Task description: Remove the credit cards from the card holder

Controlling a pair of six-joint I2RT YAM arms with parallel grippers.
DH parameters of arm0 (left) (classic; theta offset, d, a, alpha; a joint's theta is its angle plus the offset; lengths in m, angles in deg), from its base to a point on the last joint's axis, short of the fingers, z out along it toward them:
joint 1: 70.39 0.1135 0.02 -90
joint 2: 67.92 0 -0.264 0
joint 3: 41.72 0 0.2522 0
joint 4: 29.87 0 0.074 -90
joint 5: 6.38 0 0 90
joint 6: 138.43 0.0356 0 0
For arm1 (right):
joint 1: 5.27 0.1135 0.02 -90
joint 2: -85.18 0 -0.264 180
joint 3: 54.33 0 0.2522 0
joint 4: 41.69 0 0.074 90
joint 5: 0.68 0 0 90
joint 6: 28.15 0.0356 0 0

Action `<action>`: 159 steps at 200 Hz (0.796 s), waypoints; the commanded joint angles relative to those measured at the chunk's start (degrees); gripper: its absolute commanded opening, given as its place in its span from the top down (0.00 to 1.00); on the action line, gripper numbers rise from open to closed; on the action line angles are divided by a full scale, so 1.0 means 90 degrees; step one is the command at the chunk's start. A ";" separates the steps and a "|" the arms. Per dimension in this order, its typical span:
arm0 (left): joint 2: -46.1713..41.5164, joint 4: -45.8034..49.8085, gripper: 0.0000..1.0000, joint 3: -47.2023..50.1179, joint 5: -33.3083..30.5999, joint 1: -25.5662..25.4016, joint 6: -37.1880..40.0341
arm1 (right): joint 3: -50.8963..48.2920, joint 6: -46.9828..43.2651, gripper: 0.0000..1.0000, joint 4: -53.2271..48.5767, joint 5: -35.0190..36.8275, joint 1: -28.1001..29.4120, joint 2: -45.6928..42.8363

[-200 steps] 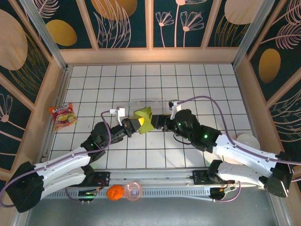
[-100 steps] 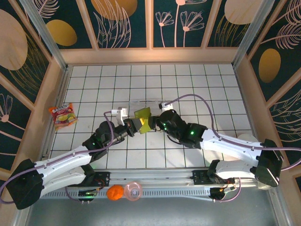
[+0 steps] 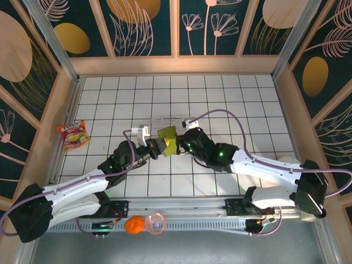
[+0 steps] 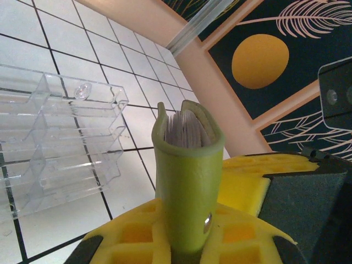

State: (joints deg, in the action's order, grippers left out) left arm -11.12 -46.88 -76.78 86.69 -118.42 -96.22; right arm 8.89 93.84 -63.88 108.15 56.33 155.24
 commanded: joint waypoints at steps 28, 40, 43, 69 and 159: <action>-0.0286 -0.0474 1.00 -0.0108 0.0242 -0.0103 -0.0151 | -0.0510 0.0116 1.00 -0.0105 0.0524 -0.0280 -0.0232; -0.0402 -0.0464 1.00 -0.0023 0.0245 -0.0100 -0.0197 | -0.0719 0.0162 1.00 -0.0069 0.0431 -0.0432 -0.0333; -0.0432 -0.0458 1.00 -0.0004 0.0250 -0.0100 -0.0203 | -0.0764 0.0173 1.00 -0.0053 0.0407 -0.0471 -0.0371; -0.0636 -0.0338 1.00 0.0134 0.0240 -0.0098 -0.0242 | -0.1110 0.0217 1.00 0.0119 0.0201 -0.0727 -0.0552; -0.0632 -0.0157 1.00 0.0084 0.0439 -0.0103 -0.0228 | -0.1246 0.0127 1.00 0.0142 0.0513 -0.0885 -0.0334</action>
State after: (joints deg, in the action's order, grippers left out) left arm -13.76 -44.60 -75.29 87.74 -119.10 -97.80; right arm 0.49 95.37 -55.14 99.32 52.86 150.72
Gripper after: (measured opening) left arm 0.086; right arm 0.045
